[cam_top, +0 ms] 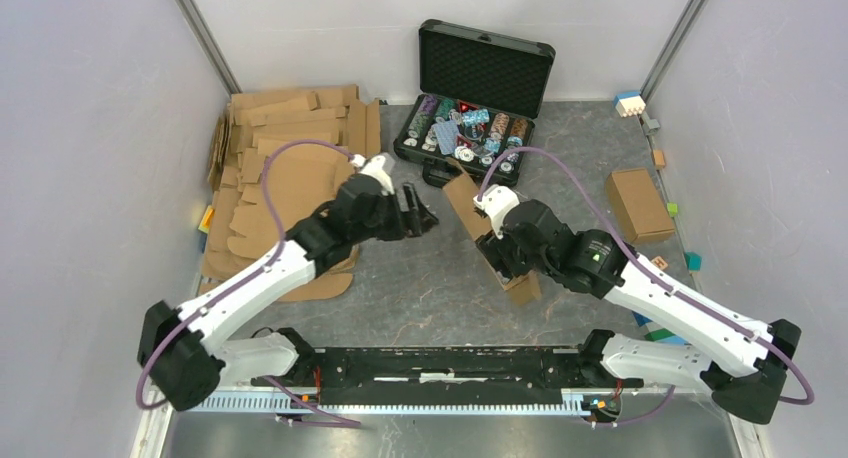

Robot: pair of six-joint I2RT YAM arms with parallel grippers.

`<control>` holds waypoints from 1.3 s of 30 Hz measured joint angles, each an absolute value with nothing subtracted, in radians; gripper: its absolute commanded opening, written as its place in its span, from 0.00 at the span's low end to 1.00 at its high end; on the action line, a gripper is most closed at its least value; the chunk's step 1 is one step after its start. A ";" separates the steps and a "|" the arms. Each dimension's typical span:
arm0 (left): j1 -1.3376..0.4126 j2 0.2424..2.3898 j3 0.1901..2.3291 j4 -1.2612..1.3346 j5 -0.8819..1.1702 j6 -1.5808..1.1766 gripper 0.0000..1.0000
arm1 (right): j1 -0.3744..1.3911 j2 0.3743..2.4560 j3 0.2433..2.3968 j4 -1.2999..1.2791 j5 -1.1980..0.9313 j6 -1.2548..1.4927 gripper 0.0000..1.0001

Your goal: Fold the paper box

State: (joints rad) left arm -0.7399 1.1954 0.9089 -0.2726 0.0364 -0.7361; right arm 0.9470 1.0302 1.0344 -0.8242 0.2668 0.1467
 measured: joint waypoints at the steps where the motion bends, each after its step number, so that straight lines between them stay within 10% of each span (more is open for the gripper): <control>1: -0.714 1.168 0.903 -0.285 0.037 -0.724 0.85 | 0.936 1.026 1.034 -0.822 0.253 0.139 0.60; 14: -0.523 1.112 0.787 -0.119 0.210 -0.650 0.71 | 0.829 0.985 1.034 -0.760 0.113 0.050 0.69; 25: -0.655 1.254 0.690 0.123 0.290 -0.737 0.79 | 0.756 1.072 1.078 -0.756 0.101 0.025 0.86; 39: -0.753 1.465 0.842 0.272 0.290 -0.763 0.66 | 0.717 1.284 1.274 -0.751 0.080 -0.028 0.85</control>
